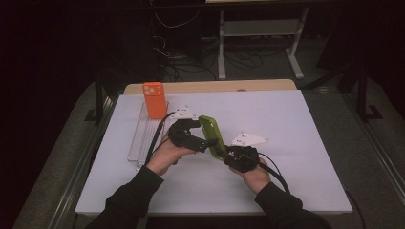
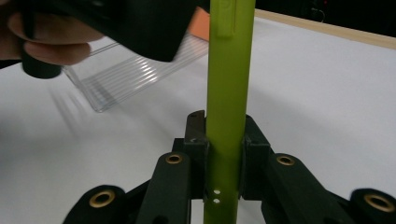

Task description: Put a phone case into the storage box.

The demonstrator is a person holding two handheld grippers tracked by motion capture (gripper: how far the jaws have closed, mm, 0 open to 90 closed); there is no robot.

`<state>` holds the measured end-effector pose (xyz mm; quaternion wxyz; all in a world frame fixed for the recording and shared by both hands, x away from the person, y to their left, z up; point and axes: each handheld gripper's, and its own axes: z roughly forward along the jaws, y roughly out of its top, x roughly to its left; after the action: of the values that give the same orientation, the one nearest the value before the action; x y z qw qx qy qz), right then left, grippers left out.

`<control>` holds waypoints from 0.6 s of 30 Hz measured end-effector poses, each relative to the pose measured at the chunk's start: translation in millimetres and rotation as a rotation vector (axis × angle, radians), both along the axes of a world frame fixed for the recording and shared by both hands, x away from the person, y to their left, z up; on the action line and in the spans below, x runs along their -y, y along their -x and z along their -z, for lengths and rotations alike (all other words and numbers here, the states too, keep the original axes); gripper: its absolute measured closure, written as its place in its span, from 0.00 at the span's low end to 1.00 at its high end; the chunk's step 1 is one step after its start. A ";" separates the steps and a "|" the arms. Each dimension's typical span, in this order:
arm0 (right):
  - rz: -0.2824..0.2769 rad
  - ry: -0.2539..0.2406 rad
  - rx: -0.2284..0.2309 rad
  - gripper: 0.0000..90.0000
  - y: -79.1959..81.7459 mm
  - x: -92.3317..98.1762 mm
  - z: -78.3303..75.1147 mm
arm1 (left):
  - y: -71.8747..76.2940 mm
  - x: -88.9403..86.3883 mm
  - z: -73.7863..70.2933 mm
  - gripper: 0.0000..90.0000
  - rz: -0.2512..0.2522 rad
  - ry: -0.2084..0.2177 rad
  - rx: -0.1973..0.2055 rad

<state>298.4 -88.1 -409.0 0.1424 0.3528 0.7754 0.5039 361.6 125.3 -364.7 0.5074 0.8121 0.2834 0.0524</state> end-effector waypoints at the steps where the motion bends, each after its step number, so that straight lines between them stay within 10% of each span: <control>1: -0.004 0.001 -0.005 0.84 1.2 -1.4 -0.3 | -0.2 0.3 0.3 0.00 0.003 0.003 0.003; 18: -0.020 0.033 0.002 0.84 5.3 -7.4 3.9 | -0.8 5.4 4.6 0.02 -0.035 0.051 -0.044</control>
<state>293.1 -80.7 -412.9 0.1438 0.3421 0.7871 0.4927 362.4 119.8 -369.3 0.5204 0.7949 0.3099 0.0361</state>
